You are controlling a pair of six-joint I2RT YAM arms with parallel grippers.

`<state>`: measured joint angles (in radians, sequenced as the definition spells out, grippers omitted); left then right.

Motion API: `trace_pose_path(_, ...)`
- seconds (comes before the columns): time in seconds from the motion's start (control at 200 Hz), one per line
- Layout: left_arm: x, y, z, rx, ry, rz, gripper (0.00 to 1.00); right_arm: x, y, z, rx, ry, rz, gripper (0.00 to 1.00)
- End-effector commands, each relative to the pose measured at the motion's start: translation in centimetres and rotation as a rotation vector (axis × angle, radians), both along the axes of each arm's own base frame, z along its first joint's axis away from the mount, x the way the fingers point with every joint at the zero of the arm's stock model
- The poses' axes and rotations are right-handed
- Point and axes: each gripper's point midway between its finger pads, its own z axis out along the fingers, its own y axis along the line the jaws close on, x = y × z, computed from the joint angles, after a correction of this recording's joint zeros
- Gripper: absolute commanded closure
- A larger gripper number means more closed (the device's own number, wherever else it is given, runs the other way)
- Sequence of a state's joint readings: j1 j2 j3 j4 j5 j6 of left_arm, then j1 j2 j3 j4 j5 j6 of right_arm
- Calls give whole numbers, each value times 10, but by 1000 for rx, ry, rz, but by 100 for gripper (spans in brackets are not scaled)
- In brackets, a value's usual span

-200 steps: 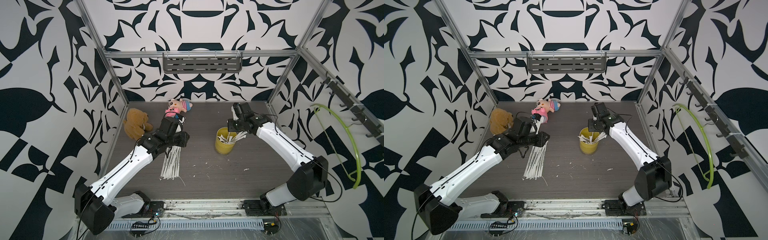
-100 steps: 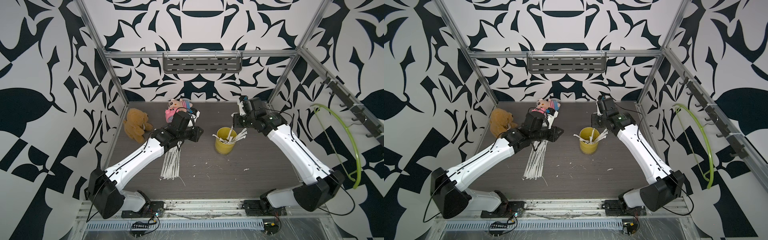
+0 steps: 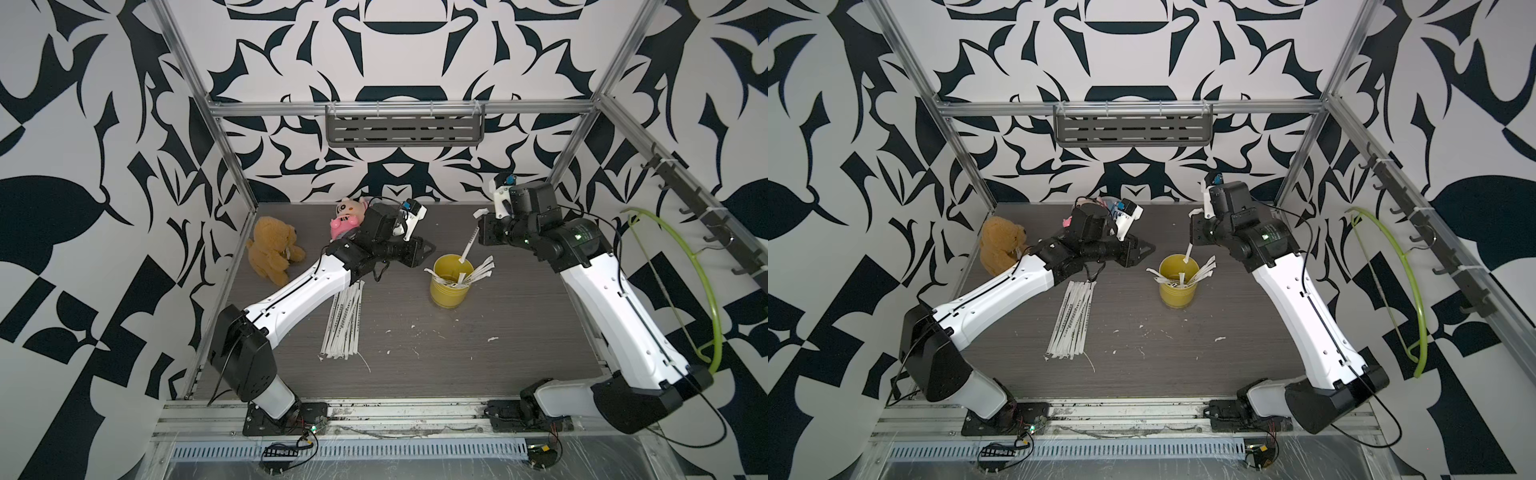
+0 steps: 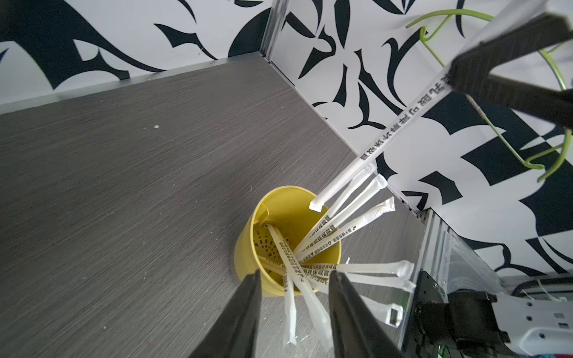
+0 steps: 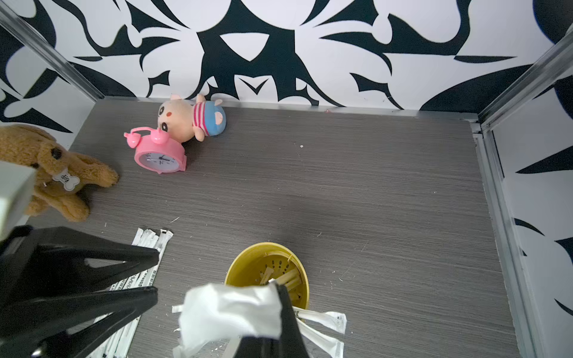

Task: Take the straws out of the storage container
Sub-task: Pick up the straw from the container, then place the straw at the center of the board.

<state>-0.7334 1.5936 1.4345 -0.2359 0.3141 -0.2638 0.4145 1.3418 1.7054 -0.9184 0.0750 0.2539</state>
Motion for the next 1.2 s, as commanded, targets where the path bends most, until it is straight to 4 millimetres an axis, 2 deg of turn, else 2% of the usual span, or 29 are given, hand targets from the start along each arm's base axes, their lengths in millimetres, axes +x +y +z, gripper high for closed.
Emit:
trace_pose_path(0.0, -8, -9, 21, -41, -42, -78, 58, -13, 3, 32, 8, -71, 27, 100)
trace_pose_path(0.15, -18, 3, 30, -23, -67, -79, 58, -23, 21, 56, -23, -113, 72, 100)
trace_pose_path(0.285, -28, 30, 36, 20, -112, -15, 56, -30, 43, 75, -56, -152, 114, 100)
trace_pose_path(0.405, -39, 60, 33, 64, -120, 60, 55, -35, 69, 81, -43, -150, 177, 100)
trace_pose_path(0.465, -47, 71, 26, 86, -107, 75, 55, -39, 88, 81, 2, -133, 231, 100)
trace_pose_path(0.48, -52, 77, 34, 75, -124, 84, 55, -41, 94, 81, 18, -124, 254, 100)
trace_pose_path(0.55, -63, 96, 28, 107, -114, 119, 54, -45, 115, 77, 73, -83, 312, 100)
trace_pose_path(0.66, -75, 134, 17, 182, -91, 231, 51, -52, 151, 59, 162, 37, 419, 100)
trace_pose_path(0.78, -93, 168, 10, 201, -70, 312, 46, -53, 186, 26, 224, 189, 502, 100)
trace_pose_path(1.005, -120, 208, 9, 174, -59, 407, 46, -59, 242, -39, 319, 497, 600, 100)
trace_pose_path(1.195, -133, 227, 15, 149, -68, 452, 44, -65, 277, -95, 296, 703, 613, 100)
